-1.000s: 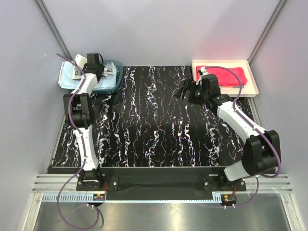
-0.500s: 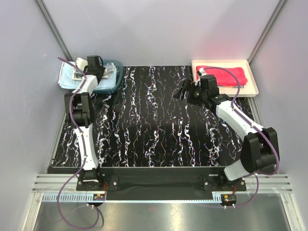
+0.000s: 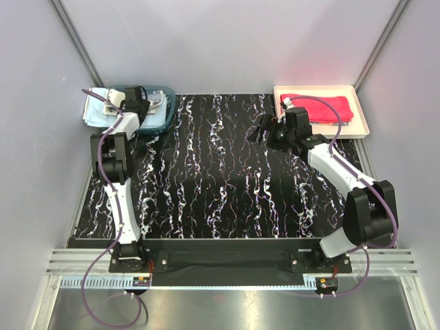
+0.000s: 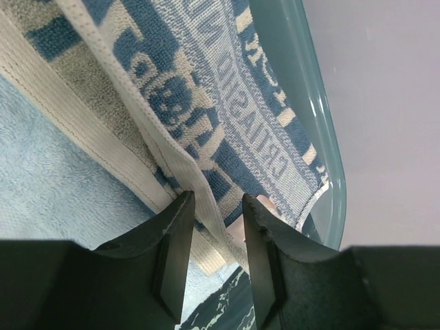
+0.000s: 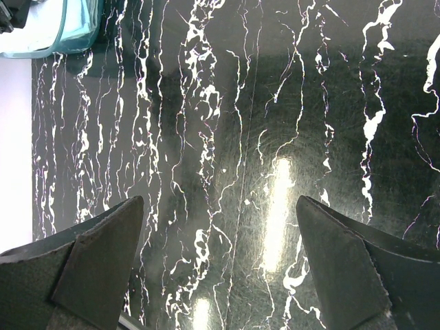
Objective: Fold and stack the towels
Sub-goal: Grab crumpled towel, then move the towel to the center of the board, then flatten out the crumpled towel
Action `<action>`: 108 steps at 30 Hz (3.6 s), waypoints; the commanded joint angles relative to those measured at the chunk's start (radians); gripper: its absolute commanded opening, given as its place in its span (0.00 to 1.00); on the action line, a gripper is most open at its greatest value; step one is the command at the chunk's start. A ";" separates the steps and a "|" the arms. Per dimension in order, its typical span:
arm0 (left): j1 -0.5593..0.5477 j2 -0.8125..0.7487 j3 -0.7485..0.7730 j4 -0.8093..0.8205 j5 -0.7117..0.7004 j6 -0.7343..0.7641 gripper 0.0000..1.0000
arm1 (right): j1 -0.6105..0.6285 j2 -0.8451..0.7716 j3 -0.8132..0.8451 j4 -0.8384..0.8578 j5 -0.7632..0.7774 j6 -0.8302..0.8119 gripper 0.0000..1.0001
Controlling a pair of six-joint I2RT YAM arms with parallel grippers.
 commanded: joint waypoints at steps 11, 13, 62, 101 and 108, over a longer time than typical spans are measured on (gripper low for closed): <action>0.006 -0.036 0.020 0.055 0.062 0.012 0.00 | 0.010 0.025 0.002 0.045 -0.008 0.008 1.00; 0.006 -0.047 0.014 0.084 0.070 0.023 0.00 | 0.010 0.025 0.002 0.045 -0.005 0.005 1.00; -1.083 -1.006 -0.753 0.212 -0.138 0.356 0.00 | 0.010 -0.358 -0.228 -0.057 0.173 0.043 1.00; -0.364 -0.492 -0.559 -0.196 -0.087 0.058 0.48 | 0.028 0.916 1.112 -0.294 0.044 -0.279 0.65; -0.329 -0.313 -0.442 -0.176 -0.070 0.100 0.47 | 0.042 1.006 1.163 -0.285 0.040 -0.317 0.63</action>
